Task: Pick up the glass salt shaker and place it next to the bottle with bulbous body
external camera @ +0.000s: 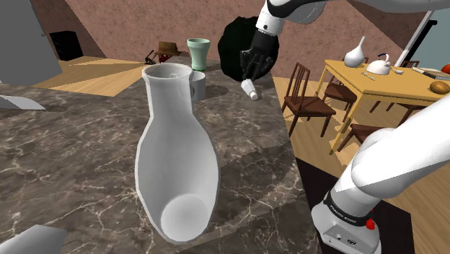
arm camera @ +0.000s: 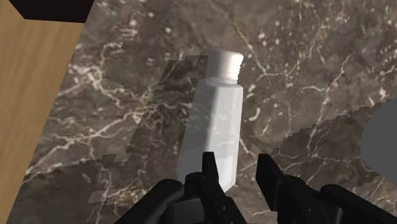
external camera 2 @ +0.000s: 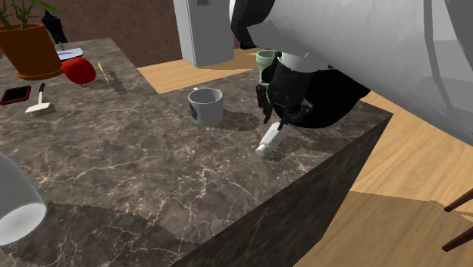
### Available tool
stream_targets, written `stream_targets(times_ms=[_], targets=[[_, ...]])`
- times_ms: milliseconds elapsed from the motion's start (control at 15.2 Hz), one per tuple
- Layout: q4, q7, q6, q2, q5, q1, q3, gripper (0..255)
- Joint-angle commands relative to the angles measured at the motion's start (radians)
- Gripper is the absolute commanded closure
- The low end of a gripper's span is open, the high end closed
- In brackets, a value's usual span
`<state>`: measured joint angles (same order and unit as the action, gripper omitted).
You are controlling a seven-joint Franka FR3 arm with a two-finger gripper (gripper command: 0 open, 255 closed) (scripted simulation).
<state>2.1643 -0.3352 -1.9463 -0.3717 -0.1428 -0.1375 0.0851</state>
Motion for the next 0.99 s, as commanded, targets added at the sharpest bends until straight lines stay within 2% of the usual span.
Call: stream_targets(times_ms=[0,66,198,264,330,396,462,528,726,924], targets=[[0.025,-0.001,0.110,0.040,-0.003,0.000,0.002,255],[-0.009,-0.010,0.125,0.058,-0.005,0.004,-0.003,255],[0.010,-0.013,0.120,0.043,-0.004,0.004,-0.005,255],[0.069,-0.011,0.101,0.002,-0.002,0.002,-0.006,255],[0.078,-0.031,0.076,0.014,-0.005,0.010,-0.022,255],[0.117,-0.027,0.043,0.008,-0.006,0.010,-0.023,255],[0.052,-0.020,-0.102,-0.023,-0.005,0.007,-0.016,255],[0.052,-0.020,-0.102,-0.023,-0.005,0.007,-0.016,0],[0.033,-0.072,0.068,-0.047,0.054,-0.009,-0.035,0],[0.056,-0.072,0.045,-0.045,0.054,-0.009,-0.037,0]])
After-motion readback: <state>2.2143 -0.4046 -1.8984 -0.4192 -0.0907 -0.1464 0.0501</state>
